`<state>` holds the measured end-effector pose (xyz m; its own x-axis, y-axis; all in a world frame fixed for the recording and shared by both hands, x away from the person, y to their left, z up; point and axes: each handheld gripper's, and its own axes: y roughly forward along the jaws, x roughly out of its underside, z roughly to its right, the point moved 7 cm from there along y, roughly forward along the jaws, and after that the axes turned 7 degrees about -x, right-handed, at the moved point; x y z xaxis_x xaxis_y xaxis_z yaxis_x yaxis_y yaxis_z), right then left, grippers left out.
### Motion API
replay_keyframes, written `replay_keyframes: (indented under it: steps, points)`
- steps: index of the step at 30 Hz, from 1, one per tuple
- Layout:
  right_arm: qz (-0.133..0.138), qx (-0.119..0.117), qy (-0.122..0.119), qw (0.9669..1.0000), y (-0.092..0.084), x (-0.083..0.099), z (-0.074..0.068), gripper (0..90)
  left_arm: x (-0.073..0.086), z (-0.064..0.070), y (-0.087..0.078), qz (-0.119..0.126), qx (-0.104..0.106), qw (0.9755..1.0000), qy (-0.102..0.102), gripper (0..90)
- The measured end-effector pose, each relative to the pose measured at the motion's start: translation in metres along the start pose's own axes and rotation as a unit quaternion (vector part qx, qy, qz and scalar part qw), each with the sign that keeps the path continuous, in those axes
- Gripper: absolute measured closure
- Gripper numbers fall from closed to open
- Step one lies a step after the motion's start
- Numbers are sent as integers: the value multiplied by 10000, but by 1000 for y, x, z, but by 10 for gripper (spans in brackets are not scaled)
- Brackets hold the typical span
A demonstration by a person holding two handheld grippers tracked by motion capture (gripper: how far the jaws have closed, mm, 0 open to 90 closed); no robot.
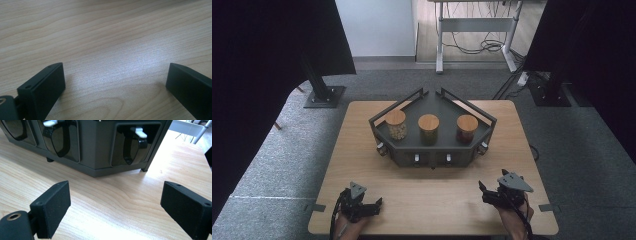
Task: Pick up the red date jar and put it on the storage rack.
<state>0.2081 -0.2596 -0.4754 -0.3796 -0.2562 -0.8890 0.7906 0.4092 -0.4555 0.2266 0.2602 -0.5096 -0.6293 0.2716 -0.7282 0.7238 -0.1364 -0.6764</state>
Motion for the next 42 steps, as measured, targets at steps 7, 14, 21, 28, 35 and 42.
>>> replay_keyframes:
  steps: [7, 14, 21, 28, 35, 42]
  points:
    - [-78, 39, 15, 10000, 4, 7, 0, 85, 0, 0, 0, 0, 0, 10000, 0, 20]
    - [-162, 69, 57, 9998, 8, 14, 1, 85, 0, 0, 0, 1, 0, 10000, -1, 20]
    - [-239, 89, 63, 9997, 11, 19, 1, 85, 0, 0, 0, 1, 0, 10000, 0, 20]
    - [-346, 114, 82, 9993, 14, 23, 2, 85, 0, 0, 0, 1, 0, 10000, 0, 20]
    - [-482, 114, 122, 9987, 18, 26, 3, 85, 0, 0, 0, 0, -1, 10000, 0, 20]
    - [-727, 108, 203, 9971, 23, 29, 6, 84, 0, 0, 0, 0, 0, 10000, -1, 20]
